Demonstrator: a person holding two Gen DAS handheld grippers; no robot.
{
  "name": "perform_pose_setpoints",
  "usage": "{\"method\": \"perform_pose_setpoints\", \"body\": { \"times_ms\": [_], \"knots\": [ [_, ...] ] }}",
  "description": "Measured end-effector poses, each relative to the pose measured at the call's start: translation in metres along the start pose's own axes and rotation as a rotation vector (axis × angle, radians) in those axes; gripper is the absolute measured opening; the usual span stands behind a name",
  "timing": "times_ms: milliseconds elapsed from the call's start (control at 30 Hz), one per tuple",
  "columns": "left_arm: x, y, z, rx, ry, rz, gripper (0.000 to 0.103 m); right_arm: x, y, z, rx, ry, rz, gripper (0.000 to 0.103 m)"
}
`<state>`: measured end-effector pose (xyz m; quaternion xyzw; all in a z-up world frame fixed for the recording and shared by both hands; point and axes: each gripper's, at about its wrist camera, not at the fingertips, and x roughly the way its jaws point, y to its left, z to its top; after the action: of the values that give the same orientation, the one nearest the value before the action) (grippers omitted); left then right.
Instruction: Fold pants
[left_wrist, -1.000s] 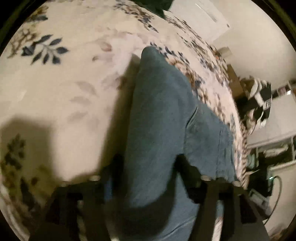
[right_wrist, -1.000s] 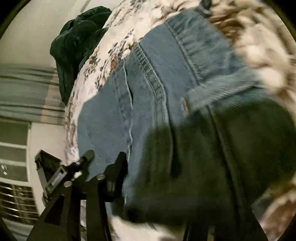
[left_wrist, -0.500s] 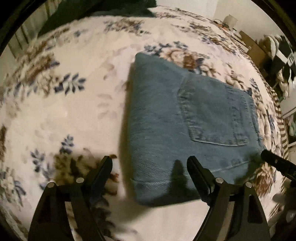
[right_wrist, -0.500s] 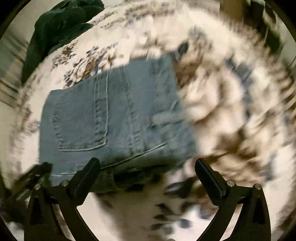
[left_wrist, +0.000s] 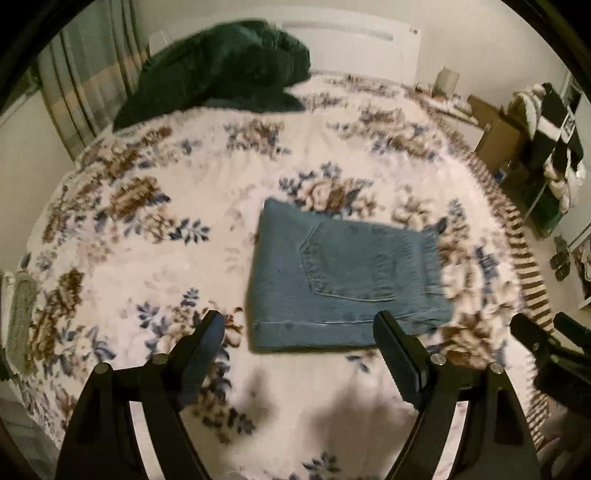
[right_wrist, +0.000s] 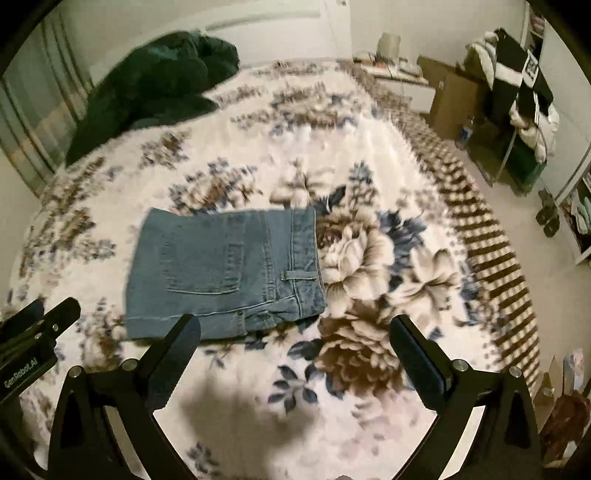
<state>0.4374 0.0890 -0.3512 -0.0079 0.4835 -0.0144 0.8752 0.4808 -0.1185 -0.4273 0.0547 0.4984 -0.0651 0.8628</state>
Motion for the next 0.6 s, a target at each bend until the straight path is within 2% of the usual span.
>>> {"method": "perform_pose_setpoints", "body": {
  "times_ms": [333,600],
  "knots": [
    [-0.189,-0.031,-0.023,-0.001,-0.151,0.020,0.082,-0.209,-0.026,-0.026,-0.038,-0.188,0.034,0.103],
    [-0.315,-0.048,-0.053,-0.022,-0.219,0.027,0.082,-0.375,-0.047,-0.061,-0.091,-0.308,0.068,0.103]
  ]
}}
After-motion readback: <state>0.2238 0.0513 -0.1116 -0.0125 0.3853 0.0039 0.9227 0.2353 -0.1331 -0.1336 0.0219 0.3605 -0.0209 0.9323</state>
